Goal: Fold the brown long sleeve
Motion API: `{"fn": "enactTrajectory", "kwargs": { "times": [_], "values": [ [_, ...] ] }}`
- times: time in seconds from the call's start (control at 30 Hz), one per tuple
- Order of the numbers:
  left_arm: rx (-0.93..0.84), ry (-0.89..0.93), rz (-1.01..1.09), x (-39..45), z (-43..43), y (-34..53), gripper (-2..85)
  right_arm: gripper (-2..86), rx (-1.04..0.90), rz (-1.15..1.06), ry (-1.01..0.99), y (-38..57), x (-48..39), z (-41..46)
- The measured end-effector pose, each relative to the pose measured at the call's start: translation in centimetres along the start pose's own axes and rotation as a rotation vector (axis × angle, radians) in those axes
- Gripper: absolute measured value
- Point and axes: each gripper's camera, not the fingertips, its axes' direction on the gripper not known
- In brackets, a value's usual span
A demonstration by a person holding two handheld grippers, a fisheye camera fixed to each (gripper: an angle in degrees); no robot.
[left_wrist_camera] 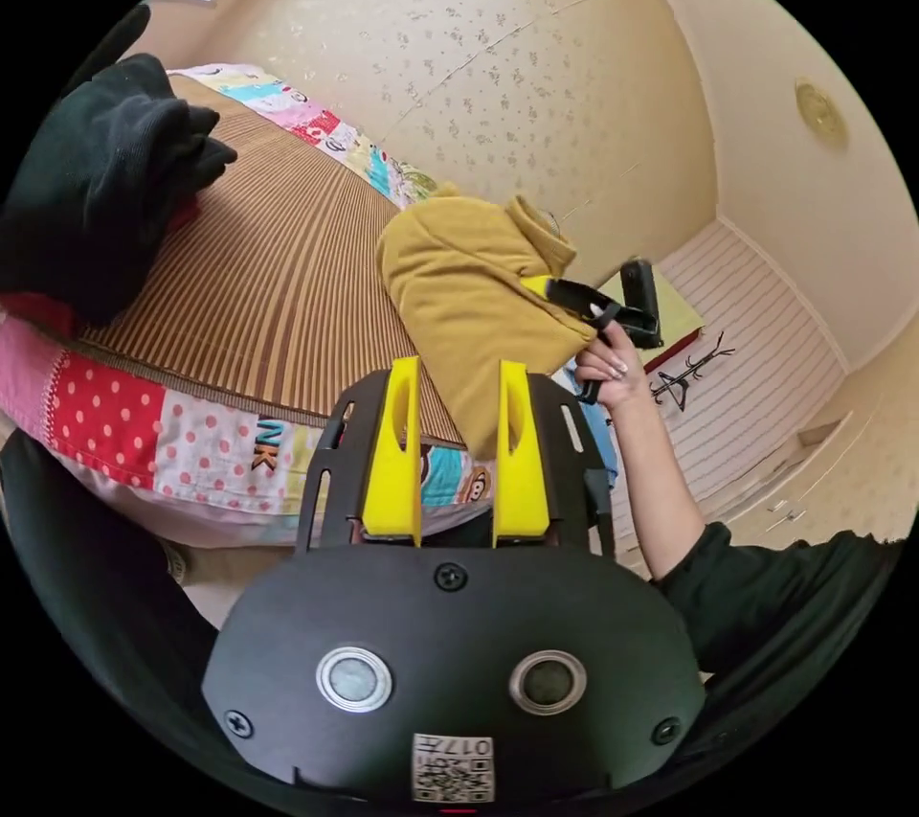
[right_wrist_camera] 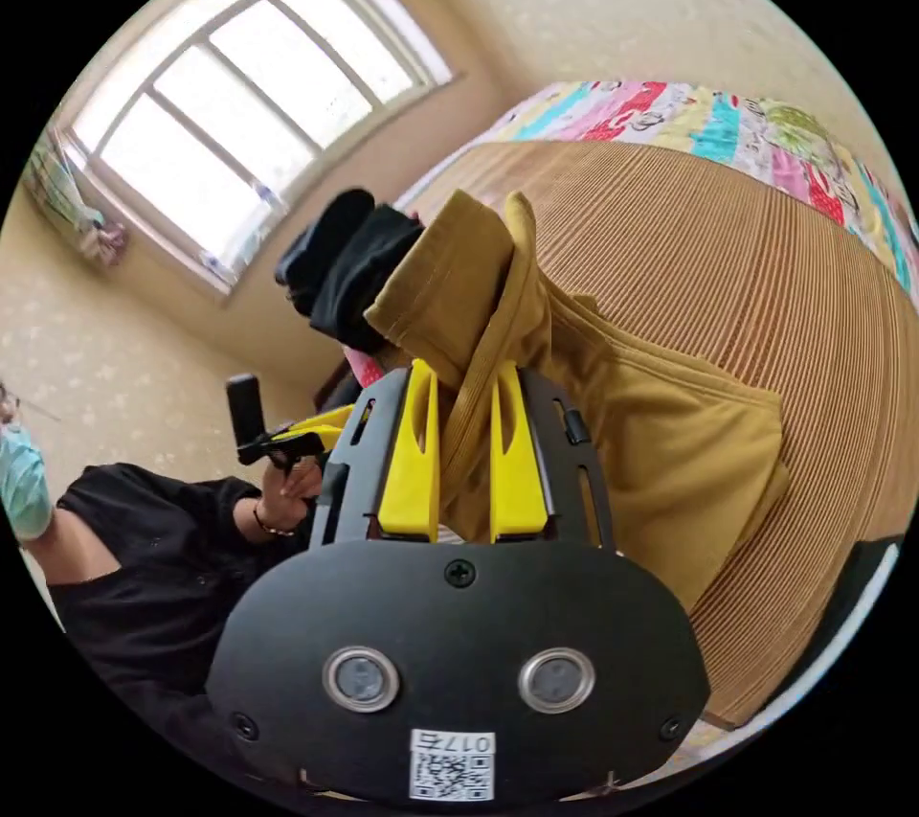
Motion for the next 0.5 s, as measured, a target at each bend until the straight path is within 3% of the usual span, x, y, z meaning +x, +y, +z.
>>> {"fn": "enactTrajectory", "kwargs": {
  "times": [0.13,0.27,0.5],
  "values": [
    [-0.126,0.101,-0.030,-0.6,5.2,-0.8,13.5,9.1,0.184,0.156,-0.014,9.0,9.1,-7.1],
    [-0.254,0.114,-0.019,0.4,11.4,-2.2,14.8,11.0,0.131,0.461,0.198,18.6,17.0,-10.1],
    [-0.331,0.114,-0.097,-0.2,19.6,-6.2,16.7,18.6,0.341,0.532,0.123,24.6,19.5,-14.7]
  ]
}}
